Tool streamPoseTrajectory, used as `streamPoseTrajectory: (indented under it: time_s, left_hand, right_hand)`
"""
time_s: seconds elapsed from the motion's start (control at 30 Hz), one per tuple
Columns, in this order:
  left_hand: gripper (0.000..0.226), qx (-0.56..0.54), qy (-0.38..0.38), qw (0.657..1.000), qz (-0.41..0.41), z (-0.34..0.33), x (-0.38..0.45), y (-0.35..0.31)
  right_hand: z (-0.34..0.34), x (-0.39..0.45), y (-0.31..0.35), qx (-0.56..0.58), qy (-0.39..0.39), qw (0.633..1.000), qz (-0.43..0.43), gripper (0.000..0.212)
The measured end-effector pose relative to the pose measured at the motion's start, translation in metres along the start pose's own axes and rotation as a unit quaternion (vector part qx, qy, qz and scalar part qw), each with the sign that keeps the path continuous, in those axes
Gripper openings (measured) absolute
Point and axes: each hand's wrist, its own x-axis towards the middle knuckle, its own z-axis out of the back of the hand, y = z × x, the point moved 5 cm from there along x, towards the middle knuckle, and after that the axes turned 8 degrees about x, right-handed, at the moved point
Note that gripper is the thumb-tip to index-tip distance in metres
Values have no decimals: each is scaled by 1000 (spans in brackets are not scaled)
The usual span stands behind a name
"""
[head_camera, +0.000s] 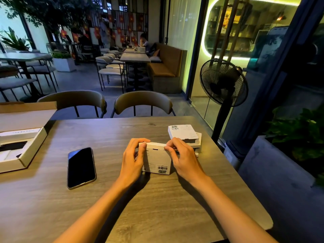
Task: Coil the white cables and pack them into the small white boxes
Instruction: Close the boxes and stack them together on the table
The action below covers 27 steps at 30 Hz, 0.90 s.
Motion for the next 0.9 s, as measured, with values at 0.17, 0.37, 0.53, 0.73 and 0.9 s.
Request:
streamPoseTrajectory:
  time_s: [0.17,0.37,0.53,0.73,0.9]
  left_hand:
    - [19,-22,26,999,2,-3,-1,3]
    - [17,-28,12,999,-35,4,1,7]
    - [36,65,28,994,-81,6,1,13]
    - [31,79,18,996,-23,2,6,21]
    - [30,84,32,996,-10,3,17,30]
  right_hand:
    - [3,-1,0,-21,-5,1000,21,19]
    - [3,-12,1,-18,0,996,85,29]
    - [14,-4,4,-67,-32,991,107,45]
    - [34,13,-49,69,-153,954,-248,29]
    - [25,15,-61,354,-146,818,-429,47]
